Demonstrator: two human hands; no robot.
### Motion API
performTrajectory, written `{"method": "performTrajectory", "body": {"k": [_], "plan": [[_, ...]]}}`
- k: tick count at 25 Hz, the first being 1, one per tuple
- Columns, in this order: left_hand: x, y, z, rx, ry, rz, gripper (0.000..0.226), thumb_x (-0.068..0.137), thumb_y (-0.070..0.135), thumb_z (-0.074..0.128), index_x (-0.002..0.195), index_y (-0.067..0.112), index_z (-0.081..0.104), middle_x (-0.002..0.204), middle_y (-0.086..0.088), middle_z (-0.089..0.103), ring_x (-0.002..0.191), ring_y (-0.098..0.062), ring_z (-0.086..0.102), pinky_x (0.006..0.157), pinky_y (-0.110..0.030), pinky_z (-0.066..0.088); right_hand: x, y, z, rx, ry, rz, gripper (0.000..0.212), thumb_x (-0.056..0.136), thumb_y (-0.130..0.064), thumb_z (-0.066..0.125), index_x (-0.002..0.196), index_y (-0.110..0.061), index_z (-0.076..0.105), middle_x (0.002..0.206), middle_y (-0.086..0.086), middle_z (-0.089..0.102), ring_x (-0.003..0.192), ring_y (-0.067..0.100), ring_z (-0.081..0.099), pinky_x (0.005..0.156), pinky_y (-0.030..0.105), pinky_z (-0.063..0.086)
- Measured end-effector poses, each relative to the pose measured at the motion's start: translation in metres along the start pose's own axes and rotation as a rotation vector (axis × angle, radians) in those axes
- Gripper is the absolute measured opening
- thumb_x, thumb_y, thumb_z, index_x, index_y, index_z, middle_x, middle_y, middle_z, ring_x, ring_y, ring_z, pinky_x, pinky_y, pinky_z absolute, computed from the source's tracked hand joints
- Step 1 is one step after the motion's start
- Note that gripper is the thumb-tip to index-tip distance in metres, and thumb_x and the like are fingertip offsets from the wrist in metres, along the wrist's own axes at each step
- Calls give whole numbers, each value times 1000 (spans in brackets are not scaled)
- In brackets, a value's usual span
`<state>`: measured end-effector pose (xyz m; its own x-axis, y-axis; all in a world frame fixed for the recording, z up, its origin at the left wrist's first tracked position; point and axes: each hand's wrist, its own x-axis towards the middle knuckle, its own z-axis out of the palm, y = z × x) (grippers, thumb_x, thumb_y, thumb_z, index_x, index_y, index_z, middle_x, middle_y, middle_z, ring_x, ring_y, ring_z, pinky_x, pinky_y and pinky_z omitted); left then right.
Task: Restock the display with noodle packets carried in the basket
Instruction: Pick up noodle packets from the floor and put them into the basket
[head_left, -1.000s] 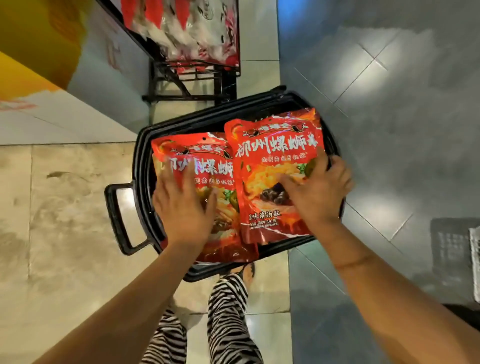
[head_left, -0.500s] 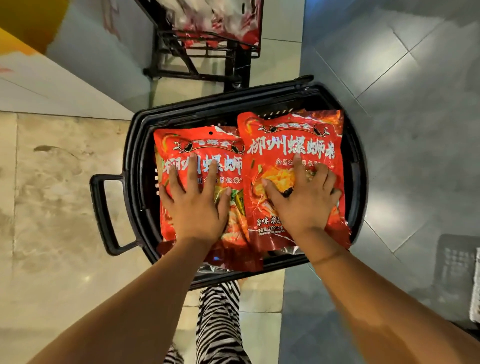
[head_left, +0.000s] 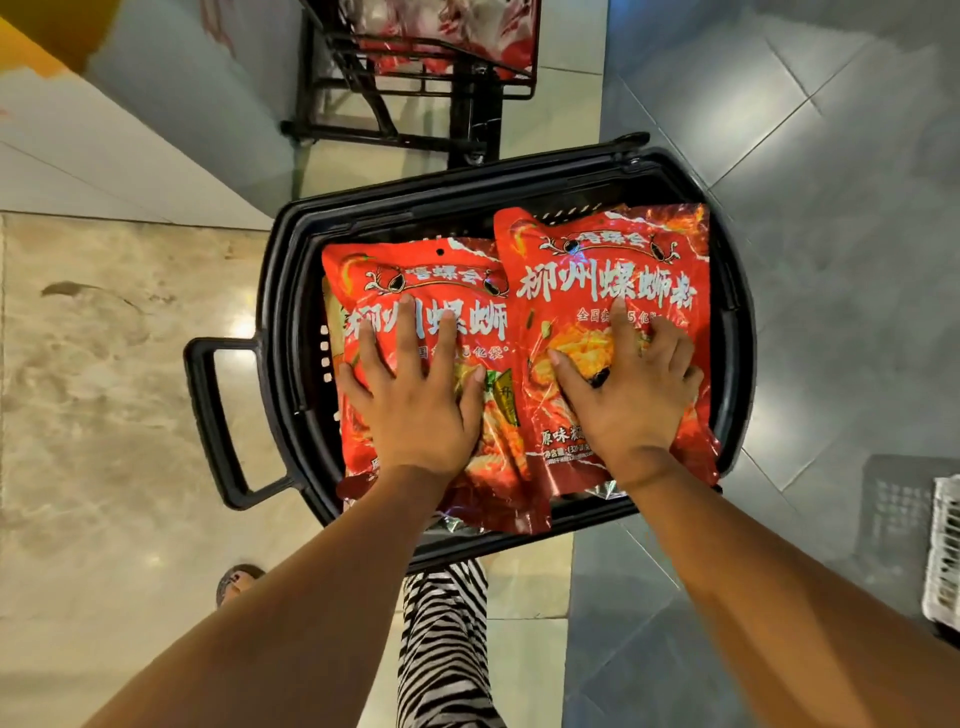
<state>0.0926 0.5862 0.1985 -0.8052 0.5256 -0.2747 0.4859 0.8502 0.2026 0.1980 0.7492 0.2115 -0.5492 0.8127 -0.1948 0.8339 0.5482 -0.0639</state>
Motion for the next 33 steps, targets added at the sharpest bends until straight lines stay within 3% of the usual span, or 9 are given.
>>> {"method": "performTrajectory", "body": {"k": [3, 7, 10, 13, 17, 22, 28, 33], "plan": [[0, -4, -16, -24, -60, 7, 61, 97, 59, 23, 151, 32, 31, 164, -4, 15, 146, -46, 15, 111, -69, 16, 2, -1, -16, -8, -71, 12, 91, 78, -85, 24, 148, -28, 34, 141, 19, 39, 131, 38, 35, 102, 55, 32], [-3, -36, -53, -128, -106, 52, 67, 94, 56, 20, 154, 27, 29, 164, -3, 16, 149, -37, 18, 116, -55, 18, 3, -13, -53, 44, -206, -8, 86, 82, -78, 43, 148, -24, 33, 142, 21, 36, 135, 39, 29, 111, 56, 25], [-16, -92, -76, -212, -85, -87, 79, 90, 58, 11, 154, 15, 29, 162, -10, 24, 149, -33, 21, 117, -48, 19, -7, -60, -74, -73, -165, -44, 87, 84, -75, 40, 148, -16, 36, 146, 25, 35, 137, 41, 27, 112, 54, 25], [-42, -184, -96, -164, -57, -229, 74, 97, 54, 17, 154, 9, 27, 161, -12, 24, 148, -32, 23, 117, -47, 24, -36, -150, -75, -78, -137, -260, 90, 84, -72, 30, 149, -11, 33, 146, 26, 36, 135, 41, 30, 110, 49, 25], [-90, -310, -111, -110, -75, -419, 69, 103, 51, 25, 157, 10, 15, 165, -9, 10, 152, -28, 11, 120, -44, 18, -91, -281, -54, -105, -145, -557, 81, 90, -64, 47, 149, -10, 34, 148, 24, 37, 138, 41, 30, 113, 50, 23], [-182, -458, -111, -179, -27, -686, 71, 102, 50, 31, 156, 7, 17, 164, -10, 11, 152, -29, 10, 119, -45, 16, -205, -430, -19, -261, -241, -861, 83, 92, -65, 41, 153, -11, 23, 154, 20, 26, 140, 38, 23, 113, 46, 19], [-311, -583, -92, -275, -16, -1013, 73, 101, 52, 29, 157, 7, 12, 165, -10, 7, 152, -27, 6, 120, -44, 13, -340, -534, 33, -409, -361, -1132, 83, 93, -66, 40, 152, -10, 25, 151, 20, 31, 139, 37, 24, 111, 46, 22], [-420, -640, -67, -388, 16, -1298, 75, 101, 52, 31, 157, 7, 12, 165, -11, 8, 152, -28, 6, 120, -45, 13, -450, -594, 75, -541, -423, -1369, 84, 91, -69, 38, 151, -10, 29, 148, 20, 37, 136, 37, 29, 109, 45, 25]]}}
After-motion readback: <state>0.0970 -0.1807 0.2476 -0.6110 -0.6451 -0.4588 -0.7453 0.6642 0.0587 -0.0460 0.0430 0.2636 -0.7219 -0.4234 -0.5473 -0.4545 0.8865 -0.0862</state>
